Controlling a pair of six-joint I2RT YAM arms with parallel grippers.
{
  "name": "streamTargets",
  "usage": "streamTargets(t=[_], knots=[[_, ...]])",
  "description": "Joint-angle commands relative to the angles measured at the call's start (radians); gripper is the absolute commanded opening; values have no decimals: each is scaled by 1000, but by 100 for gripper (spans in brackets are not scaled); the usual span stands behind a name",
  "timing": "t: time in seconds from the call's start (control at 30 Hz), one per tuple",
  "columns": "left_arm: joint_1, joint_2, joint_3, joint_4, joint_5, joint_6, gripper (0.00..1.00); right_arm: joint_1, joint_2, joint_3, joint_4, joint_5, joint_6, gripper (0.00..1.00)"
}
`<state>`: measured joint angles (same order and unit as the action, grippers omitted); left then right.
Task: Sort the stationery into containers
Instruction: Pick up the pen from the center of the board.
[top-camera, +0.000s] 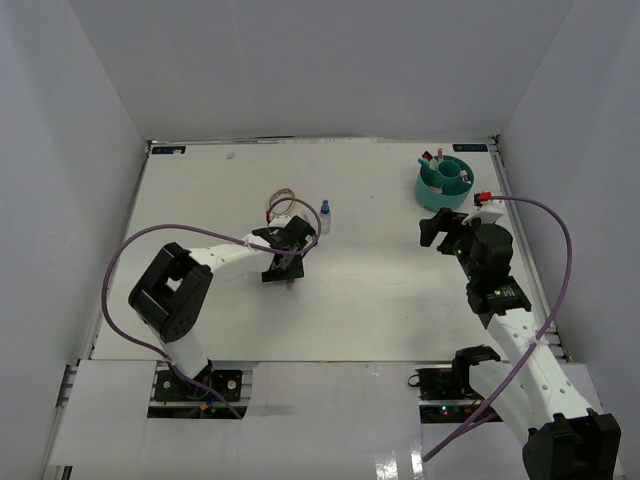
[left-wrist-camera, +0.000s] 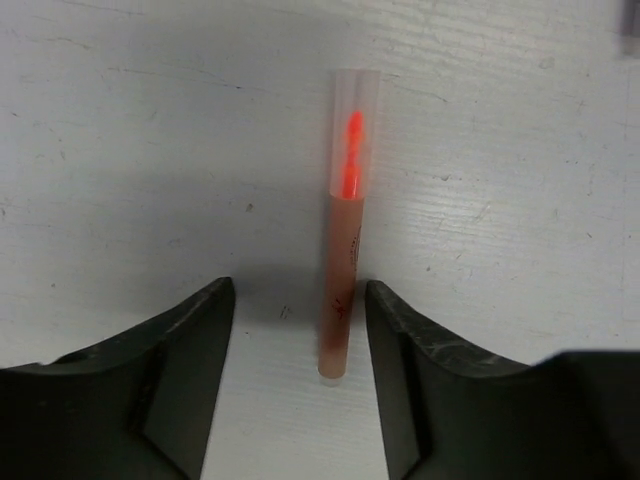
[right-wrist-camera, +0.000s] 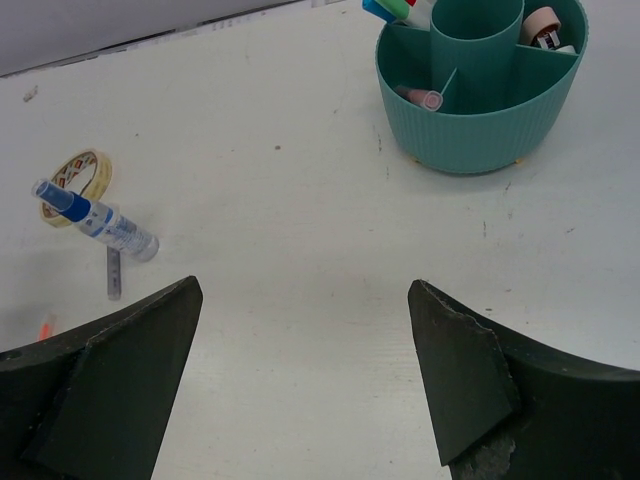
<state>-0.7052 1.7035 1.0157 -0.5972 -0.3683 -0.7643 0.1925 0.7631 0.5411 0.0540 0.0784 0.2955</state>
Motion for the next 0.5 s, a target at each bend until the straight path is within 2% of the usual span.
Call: streamTargets(t=[0.0,0.23,0.37,0.47], knots=[[-4,27,14,-21,-47,-4,63,10,-16,-3,27,29,-13,90],[-2,41,11,-18,-55,0,40,15,-12,-1,27,24,-21,90],[-4,10,-12,0,-57,25,19,16,-7,5,29,-29,-32,90],[-8,-47,-38,56,-40,74,12,16,1,-3,52,-87,-45,90]])
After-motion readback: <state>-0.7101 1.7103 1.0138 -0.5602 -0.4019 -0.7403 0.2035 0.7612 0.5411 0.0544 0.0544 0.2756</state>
